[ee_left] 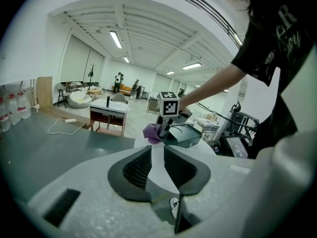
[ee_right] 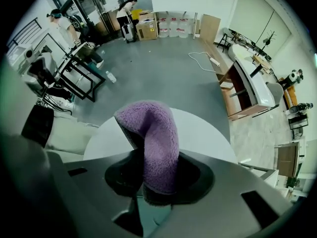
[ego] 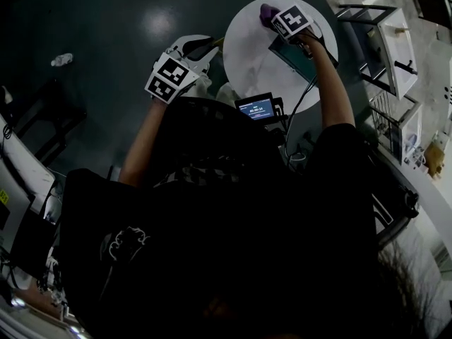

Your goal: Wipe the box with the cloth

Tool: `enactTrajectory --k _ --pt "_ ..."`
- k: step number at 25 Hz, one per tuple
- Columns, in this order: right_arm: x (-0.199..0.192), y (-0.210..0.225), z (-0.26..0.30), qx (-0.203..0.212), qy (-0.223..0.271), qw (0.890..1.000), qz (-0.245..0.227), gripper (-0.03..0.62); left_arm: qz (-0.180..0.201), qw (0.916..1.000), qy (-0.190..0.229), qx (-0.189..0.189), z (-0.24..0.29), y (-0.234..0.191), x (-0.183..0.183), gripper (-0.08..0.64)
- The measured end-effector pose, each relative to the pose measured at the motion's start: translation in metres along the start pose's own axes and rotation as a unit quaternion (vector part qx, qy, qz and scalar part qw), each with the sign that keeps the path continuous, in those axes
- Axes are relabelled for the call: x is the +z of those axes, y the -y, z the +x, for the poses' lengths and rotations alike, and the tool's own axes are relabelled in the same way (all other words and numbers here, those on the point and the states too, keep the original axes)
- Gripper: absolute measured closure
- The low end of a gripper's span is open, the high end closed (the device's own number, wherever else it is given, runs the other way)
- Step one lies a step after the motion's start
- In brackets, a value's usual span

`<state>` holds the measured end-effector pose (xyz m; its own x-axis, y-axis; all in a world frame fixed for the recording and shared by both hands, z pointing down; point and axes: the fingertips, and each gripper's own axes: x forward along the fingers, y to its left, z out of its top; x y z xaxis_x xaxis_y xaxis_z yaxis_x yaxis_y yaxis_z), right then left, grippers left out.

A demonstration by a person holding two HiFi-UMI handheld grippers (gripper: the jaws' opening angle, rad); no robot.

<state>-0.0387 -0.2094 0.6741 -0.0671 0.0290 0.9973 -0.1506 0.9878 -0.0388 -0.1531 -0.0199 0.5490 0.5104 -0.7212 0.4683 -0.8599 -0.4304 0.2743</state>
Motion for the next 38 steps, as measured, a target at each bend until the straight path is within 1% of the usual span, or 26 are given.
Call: enactTrajectory --k 12,18,21,23,26,28,32,34,35,38 --pt "-0.023 -0.068 -0.004 0.036 0.025 0.998 0.055 0.482 0.034 0.9988 -0.007 -0.035 -0.005 -0.007 0.010 0.485" --pt "-0.031 -0.087 -0.002 0.044 0.040 0.995 0.083 0.482 0.042 0.9980 -0.009 -0.046 -0.008 -0.008 0.011 0.485" --pt "-0.039 -0.089 -0.008 0.034 0.054 0.991 0.113 0.482 0.047 0.9973 -0.012 -0.055 -0.008 -0.004 0.010 0.485" --pt "-0.045 -0.089 -0.015 0.035 0.076 0.985 0.148 0.482 0.052 0.9965 -0.015 -0.064 -0.007 0.001 0.009 0.485" --pt "-0.055 -0.091 -0.034 0.026 0.119 0.971 0.205 0.482 0.058 0.9947 -0.019 -0.083 -0.003 0.010 0.010 0.485" --pt "-0.060 -0.096 -0.050 0.023 0.156 0.958 0.239 0.482 0.063 0.9932 -0.021 -0.095 0.001 0.017 0.011 0.485" --pt "-0.075 -0.114 -0.085 0.017 0.224 0.932 0.286 0.482 0.079 0.9896 -0.022 -0.118 0.011 0.040 0.017 0.485" --pt "-0.095 -0.121 -0.102 0.002 0.253 0.913 0.319 0.482 0.094 0.9864 -0.022 -0.134 0.017 0.059 0.024 0.485" --pt "-0.105 -0.124 -0.110 -0.007 0.270 0.903 0.335 0.482 0.103 0.9843 -0.021 -0.142 0.021 0.068 0.028 0.485" --pt "-0.138 -0.138 -0.138 -0.028 0.323 0.864 0.386 0.482 0.132 0.9775 -0.018 -0.164 0.029 0.101 0.042 0.485"
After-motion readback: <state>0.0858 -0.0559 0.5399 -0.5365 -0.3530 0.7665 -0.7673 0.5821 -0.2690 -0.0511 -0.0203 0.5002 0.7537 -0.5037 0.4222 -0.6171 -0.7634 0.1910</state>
